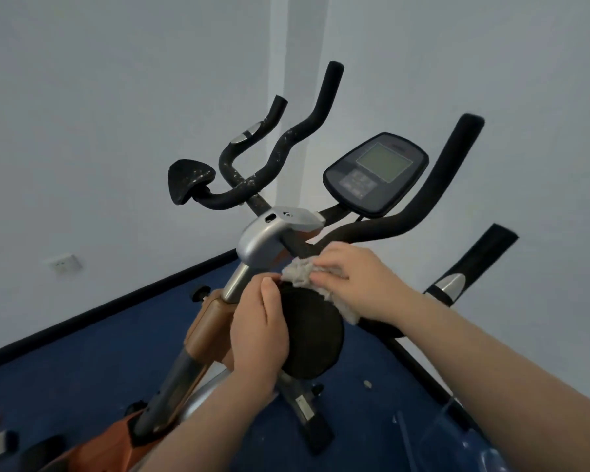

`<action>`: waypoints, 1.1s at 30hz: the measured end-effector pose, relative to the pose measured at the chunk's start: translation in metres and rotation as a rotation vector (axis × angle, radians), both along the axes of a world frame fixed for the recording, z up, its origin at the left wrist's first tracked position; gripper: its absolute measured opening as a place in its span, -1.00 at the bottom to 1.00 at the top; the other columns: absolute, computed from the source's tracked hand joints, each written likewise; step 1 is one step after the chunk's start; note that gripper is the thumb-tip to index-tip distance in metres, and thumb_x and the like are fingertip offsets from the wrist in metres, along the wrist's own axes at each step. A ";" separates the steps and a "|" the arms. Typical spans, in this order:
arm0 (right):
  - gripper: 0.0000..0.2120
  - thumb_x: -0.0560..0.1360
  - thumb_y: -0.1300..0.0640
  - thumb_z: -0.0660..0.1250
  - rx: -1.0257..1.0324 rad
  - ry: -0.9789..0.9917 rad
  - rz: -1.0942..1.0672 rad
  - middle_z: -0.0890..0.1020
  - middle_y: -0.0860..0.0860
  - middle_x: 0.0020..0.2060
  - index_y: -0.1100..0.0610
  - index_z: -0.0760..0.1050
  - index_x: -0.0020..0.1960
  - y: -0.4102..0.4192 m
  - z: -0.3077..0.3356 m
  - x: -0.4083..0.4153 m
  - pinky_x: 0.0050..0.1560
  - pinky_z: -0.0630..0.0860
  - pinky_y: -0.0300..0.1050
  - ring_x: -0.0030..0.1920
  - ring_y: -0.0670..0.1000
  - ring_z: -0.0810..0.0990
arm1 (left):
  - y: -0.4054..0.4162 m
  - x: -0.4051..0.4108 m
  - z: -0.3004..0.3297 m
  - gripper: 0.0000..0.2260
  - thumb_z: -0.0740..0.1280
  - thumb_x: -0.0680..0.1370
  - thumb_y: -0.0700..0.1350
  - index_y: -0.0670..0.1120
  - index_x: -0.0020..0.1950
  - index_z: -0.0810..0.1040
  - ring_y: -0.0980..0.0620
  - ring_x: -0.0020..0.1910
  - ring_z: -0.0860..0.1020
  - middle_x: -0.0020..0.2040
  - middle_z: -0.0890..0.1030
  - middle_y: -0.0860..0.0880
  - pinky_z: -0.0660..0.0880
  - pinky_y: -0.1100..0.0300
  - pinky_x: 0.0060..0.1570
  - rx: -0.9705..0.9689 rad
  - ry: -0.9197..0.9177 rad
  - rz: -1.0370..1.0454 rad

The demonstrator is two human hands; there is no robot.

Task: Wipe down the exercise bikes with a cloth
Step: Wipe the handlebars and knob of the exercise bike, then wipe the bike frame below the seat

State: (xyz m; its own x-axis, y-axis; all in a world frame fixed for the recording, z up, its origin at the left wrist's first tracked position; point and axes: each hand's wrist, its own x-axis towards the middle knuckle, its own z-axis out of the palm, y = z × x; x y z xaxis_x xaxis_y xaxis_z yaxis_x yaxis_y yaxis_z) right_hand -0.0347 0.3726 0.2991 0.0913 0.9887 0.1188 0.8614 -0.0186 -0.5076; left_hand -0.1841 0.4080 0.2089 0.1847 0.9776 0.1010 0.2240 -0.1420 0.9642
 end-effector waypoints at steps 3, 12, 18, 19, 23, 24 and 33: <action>-0.77 0.49 0.00 0.32 0.009 0.042 -0.084 0.60 0.02 -0.16 0.17 0.61 -0.11 -0.009 0.023 0.017 -0.02 0.44 -0.07 -0.08 0.00 0.55 | -0.005 -0.004 -0.003 -0.66 -0.09 0.58 0.19 0.21 -0.02 0.48 0.30 -0.13 0.51 -0.15 0.57 0.14 0.53 0.01 -0.05 -0.002 0.003 -0.002; -0.70 0.54 -0.06 0.21 0.015 -0.120 -0.267 0.47 -0.04 -0.41 0.06 0.44 -0.30 -0.039 -0.012 -0.041 -0.37 0.34 -0.18 -0.35 -0.05 0.46 | -0.031 -0.014 -0.010 -0.75 -0.04 0.59 0.22 0.21 -0.05 0.39 0.11 -0.14 0.58 -0.16 0.57 0.05 0.56 -0.10 -0.08 -0.056 0.061 -0.016; -0.61 0.53 -0.10 0.20 -0.020 -0.184 -0.347 0.37 -0.10 -0.51 -0.01 0.28 -0.42 -0.078 -0.011 -0.043 -0.49 0.14 -0.31 -0.50 -0.17 0.36 | -0.050 -0.015 -0.015 -0.78 0.00 0.62 0.14 0.16 -0.06 0.40 0.09 -0.15 0.59 -0.15 0.58 0.01 0.56 -0.06 -0.07 -0.108 0.090 -0.006; -0.62 0.54 -0.11 0.20 -0.026 -0.165 -0.343 0.40 -0.10 -0.51 -0.01 0.30 -0.42 -0.083 -0.009 -0.045 -0.49 0.17 -0.32 -0.50 -0.16 0.39 | -0.055 -0.015 -0.015 -0.78 0.00 0.62 0.14 0.15 -0.08 0.40 0.09 -0.16 0.58 -0.16 0.58 0.01 0.56 -0.05 -0.07 -0.119 0.082 0.005; -0.62 0.55 -0.13 0.16 -0.032 -0.109 -0.276 0.47 -0.07 -0.46 0.03 0.39 -0.37 -0.100 -0.006 -0.051 -0.44 0.31 -0.30 -0.45 -0.14 0.46 | -0.065 -0.023 -0.012 -0.77 0.04 0.60 0.09 0.03 -0.05 0.43 0.05 -0.14 0.57 -0.11 0.58 0.00 0.53 -0.02 -0.06 -0.089 0.143 0.010; -0.62 0.54 -0.15 0.17 -0.044 -0.087 -0.254 0.49 -0.06 -0.44 0.03 0.40 -0.37 -0.104 -0.006 -0.052 -0.41 0.36 -0.28 -0.43 -0.14 0.47 | -0.069 -0.028 -0.011 -0.80 0.06 0.60 0.08 0.05 -0.02 0.44 0.08 -0.12 0.56 -0.08 0.57 0.03 0.53 0.04 -0.06 -0.073 0.185 0.005; -0.77 0.33 -0.24 0.35 0.046 -0.059 -0.084 0.45 -0.18 -0.33 -0.18 0.53 -0.08 -0.129 -0.014 -0.092 -0.33 0.37 -0.28 -0.26 -0.15 0.46 | -0.105 -0.131 -0.002 -0.89 0.30 0.53 -0.05 0.17 -0.02 0.48 0.22 -0.04 0.48 -0.05 0.46 0.27 0.41 0.23 -0.05 0.109 0.531 0.160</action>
